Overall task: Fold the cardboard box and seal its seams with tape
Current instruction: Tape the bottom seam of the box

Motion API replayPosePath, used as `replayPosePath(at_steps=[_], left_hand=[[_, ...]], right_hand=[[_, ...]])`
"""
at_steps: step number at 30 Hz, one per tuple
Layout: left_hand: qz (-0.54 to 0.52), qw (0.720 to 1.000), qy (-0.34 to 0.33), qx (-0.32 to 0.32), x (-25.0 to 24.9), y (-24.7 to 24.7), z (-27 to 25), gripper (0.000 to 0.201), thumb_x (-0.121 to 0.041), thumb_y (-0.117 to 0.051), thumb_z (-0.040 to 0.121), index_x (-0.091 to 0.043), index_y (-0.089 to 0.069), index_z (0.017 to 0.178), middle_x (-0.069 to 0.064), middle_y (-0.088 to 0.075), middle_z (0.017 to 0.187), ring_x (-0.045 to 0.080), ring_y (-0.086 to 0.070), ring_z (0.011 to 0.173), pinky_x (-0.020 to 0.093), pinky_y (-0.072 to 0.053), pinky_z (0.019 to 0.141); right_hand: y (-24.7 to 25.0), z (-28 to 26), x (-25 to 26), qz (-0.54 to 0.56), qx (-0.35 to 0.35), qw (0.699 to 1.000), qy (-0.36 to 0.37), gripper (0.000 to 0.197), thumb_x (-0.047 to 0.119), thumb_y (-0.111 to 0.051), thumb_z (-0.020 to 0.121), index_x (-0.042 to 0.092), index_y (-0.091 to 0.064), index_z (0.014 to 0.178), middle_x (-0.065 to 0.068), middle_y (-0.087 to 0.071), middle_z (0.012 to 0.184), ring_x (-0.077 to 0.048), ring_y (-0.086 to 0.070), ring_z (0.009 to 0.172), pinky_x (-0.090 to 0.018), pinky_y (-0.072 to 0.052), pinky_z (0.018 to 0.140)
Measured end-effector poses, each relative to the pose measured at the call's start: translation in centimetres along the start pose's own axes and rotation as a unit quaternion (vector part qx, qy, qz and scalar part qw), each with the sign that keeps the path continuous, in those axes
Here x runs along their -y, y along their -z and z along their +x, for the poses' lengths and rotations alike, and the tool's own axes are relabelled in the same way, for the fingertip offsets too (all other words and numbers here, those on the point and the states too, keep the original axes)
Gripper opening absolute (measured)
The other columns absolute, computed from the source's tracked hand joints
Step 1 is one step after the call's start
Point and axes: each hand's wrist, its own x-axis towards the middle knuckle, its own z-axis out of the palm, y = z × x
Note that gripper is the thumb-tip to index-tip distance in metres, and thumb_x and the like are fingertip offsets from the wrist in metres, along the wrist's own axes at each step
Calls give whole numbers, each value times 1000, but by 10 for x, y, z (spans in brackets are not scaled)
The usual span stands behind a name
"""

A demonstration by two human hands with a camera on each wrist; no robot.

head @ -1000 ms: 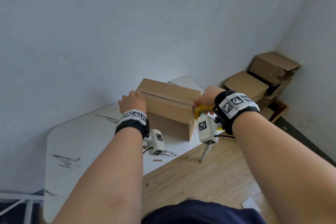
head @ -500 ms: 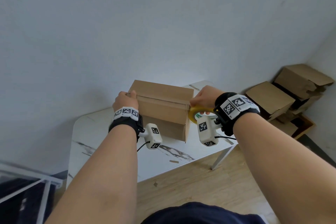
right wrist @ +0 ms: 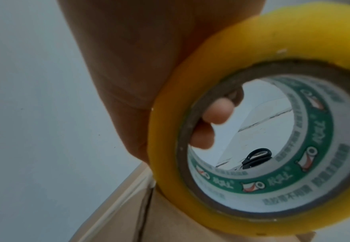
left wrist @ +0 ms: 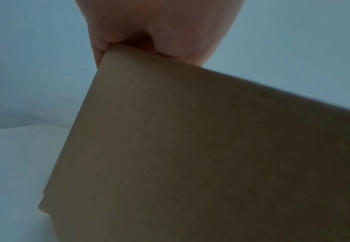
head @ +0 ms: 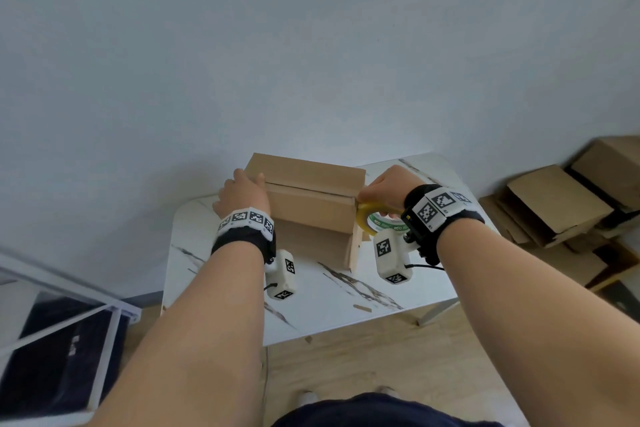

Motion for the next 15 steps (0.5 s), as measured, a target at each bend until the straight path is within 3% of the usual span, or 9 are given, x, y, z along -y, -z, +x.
replayPosePath(at_steps=[3, 6, 9, 15], left_hand=[[76, 997, -14, 30, -7, 0, -5, 69, -53, -26, 96, -12, -17, 151, 10, -20, 157, 27, -17, 145, 59, -11, 113], [140, 988, -43, 56, -10, 1, -10, 78, -62, -18, 93, -17, 2, 153, 7, 9, 161, 24, 12, 148, 64, 11, 110], [168, 979, -96, 72, -15, -2, -21, 80, -64, -13, 91, -17, 6, 152, 9, 15, 160, 25, 18, 147, 63, 14, 111], [149, 973, -141, 109, -35, -12, -39, 79, -60, -14, 94, -12, 8, 152, 13, 15, 159, 31, 15, 147, 53, 8, 118]], right_hand=[[0, 4, 4, -8, -4, 1000, -8, 27, 36, -67, 74, 10, -66, 72, -4, -60, 59, -17, -50, 49, -23, -39, 50], [1, 4, 6, -18, -13, 1000, -11, 25, 36, -66, 74, 11, -64, 70, -3, -59, 57, -16, -49, 47, -20, -38, 50], [2, 5, 6, -21, -14, 1000, -12, 26, 36, -66, 74, 11, -64, 69, -2, -59, 57, -16, -49, 47, -21, -39, 50], [2, 5, 4, -28, -15, 999, -6, 26, 36, -66, 75, 11, -62, 69, -1, -57, 55, -14, -47, 43, -19, -37, 46]])
